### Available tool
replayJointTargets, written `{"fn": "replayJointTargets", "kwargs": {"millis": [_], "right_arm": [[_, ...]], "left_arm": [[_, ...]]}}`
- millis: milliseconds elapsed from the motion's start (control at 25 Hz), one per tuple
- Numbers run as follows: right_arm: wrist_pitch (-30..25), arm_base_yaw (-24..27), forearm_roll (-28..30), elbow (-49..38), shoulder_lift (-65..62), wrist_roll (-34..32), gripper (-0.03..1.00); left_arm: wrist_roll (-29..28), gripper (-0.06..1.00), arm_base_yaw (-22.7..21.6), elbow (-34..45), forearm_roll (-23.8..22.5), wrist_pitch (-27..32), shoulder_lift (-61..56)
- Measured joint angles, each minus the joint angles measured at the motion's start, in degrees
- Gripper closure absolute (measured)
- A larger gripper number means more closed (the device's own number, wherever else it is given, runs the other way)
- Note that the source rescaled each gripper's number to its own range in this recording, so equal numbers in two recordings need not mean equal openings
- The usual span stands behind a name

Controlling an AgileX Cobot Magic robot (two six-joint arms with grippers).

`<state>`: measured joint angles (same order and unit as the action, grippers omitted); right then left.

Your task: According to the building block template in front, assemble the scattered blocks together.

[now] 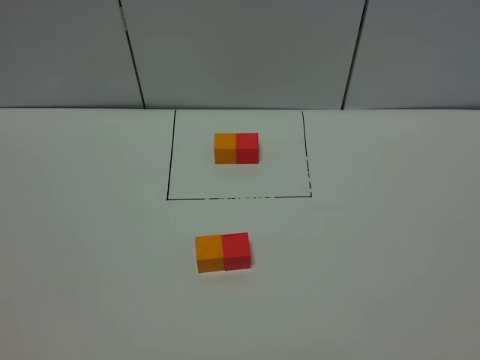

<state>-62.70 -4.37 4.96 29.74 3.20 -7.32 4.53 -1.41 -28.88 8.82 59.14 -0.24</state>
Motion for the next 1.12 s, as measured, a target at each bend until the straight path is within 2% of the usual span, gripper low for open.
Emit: {"fn": "replayJointTargets", "kwargs": {"millis": [200, 480, 800, 1120], "right_arm": [[0.0, 0.0, 0.3, 0.0, -0.2, -0.4, 0.28], [0.0, 0.0, 2.4, 0.0, -0.2, -2.8, 0.44], [0.0, 3.2, 4.3, 0.0, -0.2, -5.0, 0.53], [1.6, 3.5, 5.7, -1.2, -0.2, -5.6, 0.53]], "left_arm": [[0.0, 0.37, 0.0, 0.0, 0.0, 0.0, 0.0], [0.0, 0.37, 0.0, 0.0, 0.0, 0.0, 0.0], [0.0, 0.37, 0.0, 0.0, 0.0, 0.0, 0.0], [0.0, 0.37, 0.0, 0.0, 0.0, 0.0, 0.0]]}}
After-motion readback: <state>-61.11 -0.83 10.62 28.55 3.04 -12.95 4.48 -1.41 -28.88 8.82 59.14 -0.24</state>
